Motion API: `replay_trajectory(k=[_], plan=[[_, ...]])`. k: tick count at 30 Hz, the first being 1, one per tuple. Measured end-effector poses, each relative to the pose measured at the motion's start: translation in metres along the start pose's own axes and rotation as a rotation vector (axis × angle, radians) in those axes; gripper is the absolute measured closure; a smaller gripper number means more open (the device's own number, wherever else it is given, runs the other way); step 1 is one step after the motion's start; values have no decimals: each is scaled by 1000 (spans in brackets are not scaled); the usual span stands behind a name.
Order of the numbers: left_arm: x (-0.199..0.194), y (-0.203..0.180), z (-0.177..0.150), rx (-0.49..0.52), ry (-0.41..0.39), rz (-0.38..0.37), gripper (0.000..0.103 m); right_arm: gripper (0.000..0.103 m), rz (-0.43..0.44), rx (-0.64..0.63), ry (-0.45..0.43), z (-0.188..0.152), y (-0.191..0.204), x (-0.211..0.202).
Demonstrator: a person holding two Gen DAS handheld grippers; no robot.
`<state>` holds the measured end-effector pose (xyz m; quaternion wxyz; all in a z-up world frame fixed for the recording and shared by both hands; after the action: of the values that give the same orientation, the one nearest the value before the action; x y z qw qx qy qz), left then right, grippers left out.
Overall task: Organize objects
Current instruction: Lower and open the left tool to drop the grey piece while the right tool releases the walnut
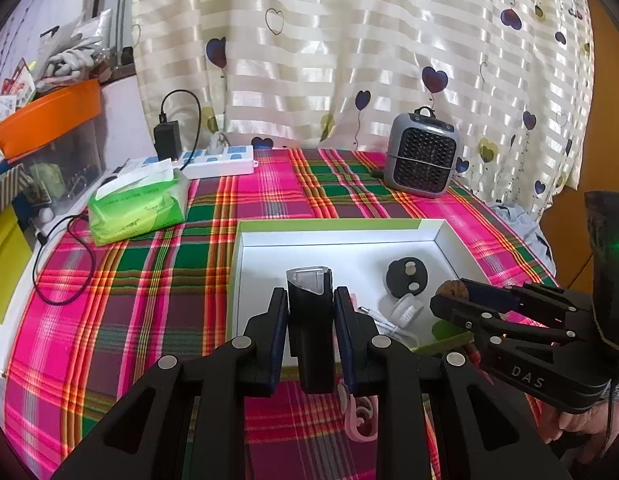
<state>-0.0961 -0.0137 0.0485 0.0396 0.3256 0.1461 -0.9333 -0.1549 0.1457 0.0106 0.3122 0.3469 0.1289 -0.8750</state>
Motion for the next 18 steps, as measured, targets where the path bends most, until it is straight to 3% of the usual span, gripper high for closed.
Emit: replay_trajectory(k=[18], plan=[[33,5,3,2,49,17,82,71,0,-7,24,3,-6,18]])
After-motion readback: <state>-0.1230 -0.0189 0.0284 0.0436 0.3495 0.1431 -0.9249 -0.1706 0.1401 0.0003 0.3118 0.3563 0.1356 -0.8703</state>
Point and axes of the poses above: each gripper's, at about its wrist camera, not at the fingertips, and x roughly the way its jaws point, y to its left, z to its top, the point moved 2 cm from there along x, roughly the way its jaws point, and after that the axes turned 12 degrees about -x, right-handed, at the moved point
